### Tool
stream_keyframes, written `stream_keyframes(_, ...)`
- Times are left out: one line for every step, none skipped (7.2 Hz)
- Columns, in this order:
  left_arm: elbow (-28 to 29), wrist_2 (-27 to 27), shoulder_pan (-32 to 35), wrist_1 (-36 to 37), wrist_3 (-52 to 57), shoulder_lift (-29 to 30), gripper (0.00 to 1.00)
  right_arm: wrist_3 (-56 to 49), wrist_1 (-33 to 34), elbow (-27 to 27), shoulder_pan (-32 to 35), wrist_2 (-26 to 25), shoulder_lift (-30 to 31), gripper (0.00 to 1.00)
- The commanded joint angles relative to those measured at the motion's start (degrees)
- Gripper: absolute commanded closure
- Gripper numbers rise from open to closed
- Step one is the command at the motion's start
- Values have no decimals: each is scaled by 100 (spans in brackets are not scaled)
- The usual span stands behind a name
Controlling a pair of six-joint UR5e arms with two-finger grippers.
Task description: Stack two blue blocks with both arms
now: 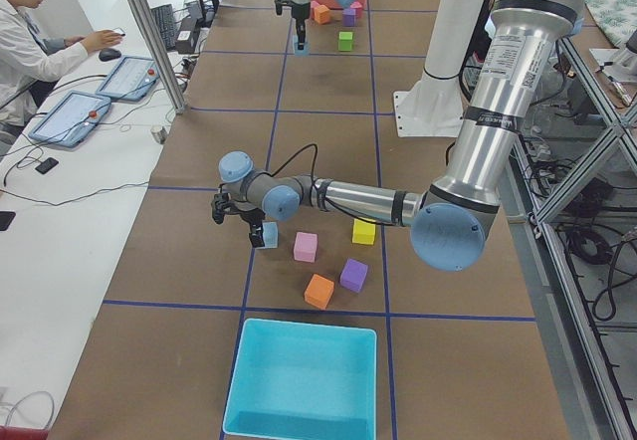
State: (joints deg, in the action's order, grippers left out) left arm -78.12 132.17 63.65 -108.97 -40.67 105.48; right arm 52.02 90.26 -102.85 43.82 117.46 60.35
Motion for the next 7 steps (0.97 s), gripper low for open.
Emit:
stream_keyframes(225, -7, -168, -412, -282, 42, 5, 947, 360, 220, -461, -390, -812, 47)
stream_keyframes(383, -7, -247, -667, -362, 42, 10, 1281, 361, 430, -601, -565, -1058, 47)
stream_keyframes(385, -7, -248, -687, -450, 42, 24, 1458, 352, 624, -750, -697, -1243, 47)
stream_keyframes(350, -7, -248, -687, -486, 42, 36, 1695, 344, 965, -856, -794, -1593, 46)
stream_keyframes(185, 19, -248, -618, -643, 95, 43, 1758, 317, 1273, -944, -873, -1832, 46)
stream_keyframes(26, 37, -239, -582, -714, 104, 49, 1794, 308, 1467, -989, -874, -1999, 46)
stream_keyframes(-193, 37, -222, -303, -758, 147, 49, 1855, 308, 1643, -1050, -883, -2123, 46)
